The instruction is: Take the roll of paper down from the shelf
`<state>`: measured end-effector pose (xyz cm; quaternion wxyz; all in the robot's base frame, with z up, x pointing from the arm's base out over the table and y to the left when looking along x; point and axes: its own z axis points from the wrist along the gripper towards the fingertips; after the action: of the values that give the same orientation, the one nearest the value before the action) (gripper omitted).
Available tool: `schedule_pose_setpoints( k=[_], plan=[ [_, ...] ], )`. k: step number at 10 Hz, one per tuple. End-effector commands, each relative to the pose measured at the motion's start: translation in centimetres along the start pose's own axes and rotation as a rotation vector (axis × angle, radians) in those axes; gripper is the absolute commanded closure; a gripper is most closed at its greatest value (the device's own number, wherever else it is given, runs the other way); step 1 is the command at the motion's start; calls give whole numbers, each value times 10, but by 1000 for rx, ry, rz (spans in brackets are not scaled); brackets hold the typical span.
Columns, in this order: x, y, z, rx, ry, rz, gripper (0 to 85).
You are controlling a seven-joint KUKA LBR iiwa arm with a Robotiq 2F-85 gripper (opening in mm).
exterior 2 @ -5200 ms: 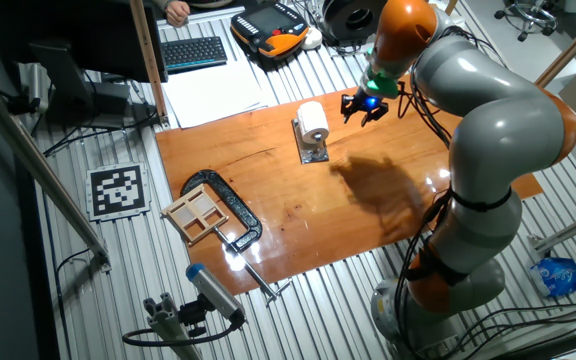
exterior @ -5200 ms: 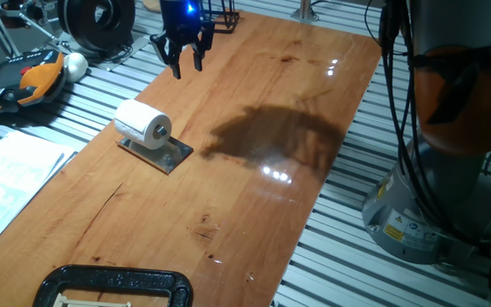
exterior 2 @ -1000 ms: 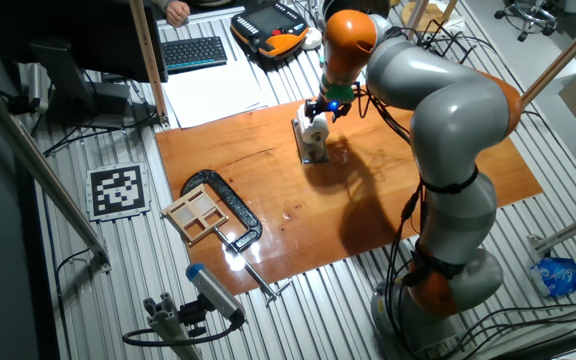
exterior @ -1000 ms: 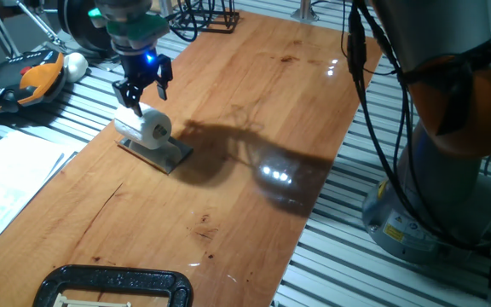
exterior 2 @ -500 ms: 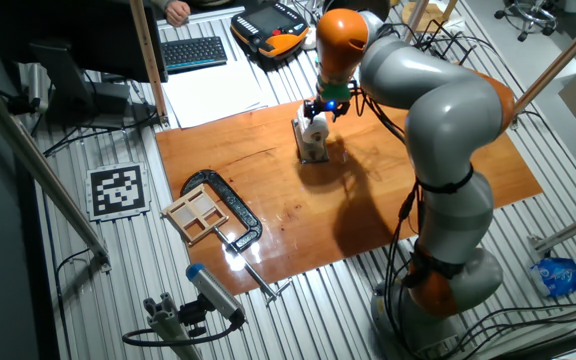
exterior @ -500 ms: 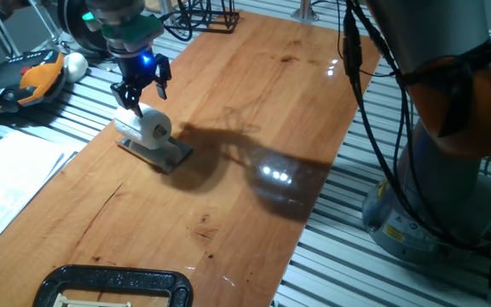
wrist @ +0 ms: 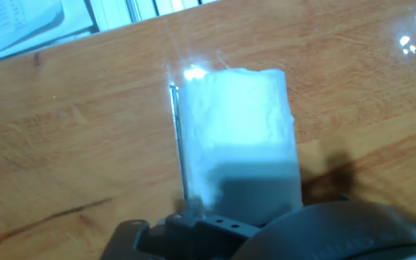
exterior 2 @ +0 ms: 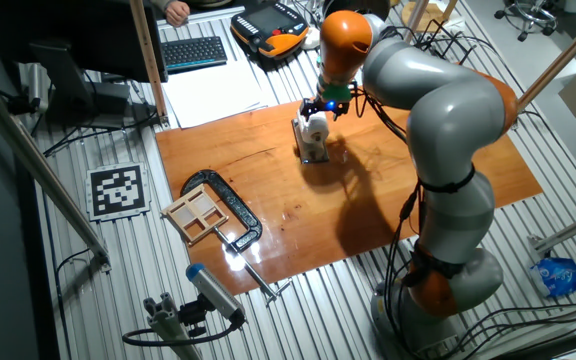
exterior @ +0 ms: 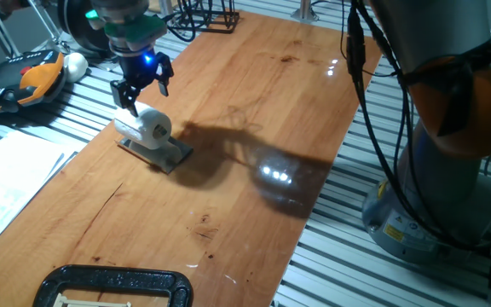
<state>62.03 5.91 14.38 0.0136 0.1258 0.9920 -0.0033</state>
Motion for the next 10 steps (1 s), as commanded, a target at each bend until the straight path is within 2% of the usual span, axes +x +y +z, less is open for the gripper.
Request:
schedule_pose_setpoints(
  k=[1, 2, 4, 9, 10],
  plan=[
    [-3, 2, 3, 1, 0, 2, 0],
    [-12, 4, 9, 1, 0, -5, 0],
    [-23, 7, 22, -3, -15, -11, 0],
    [-33, 10, 42, -15, -27, -29, 0],
    [-32, 12, 48, -22, -39, -24, 0]
  ],
)
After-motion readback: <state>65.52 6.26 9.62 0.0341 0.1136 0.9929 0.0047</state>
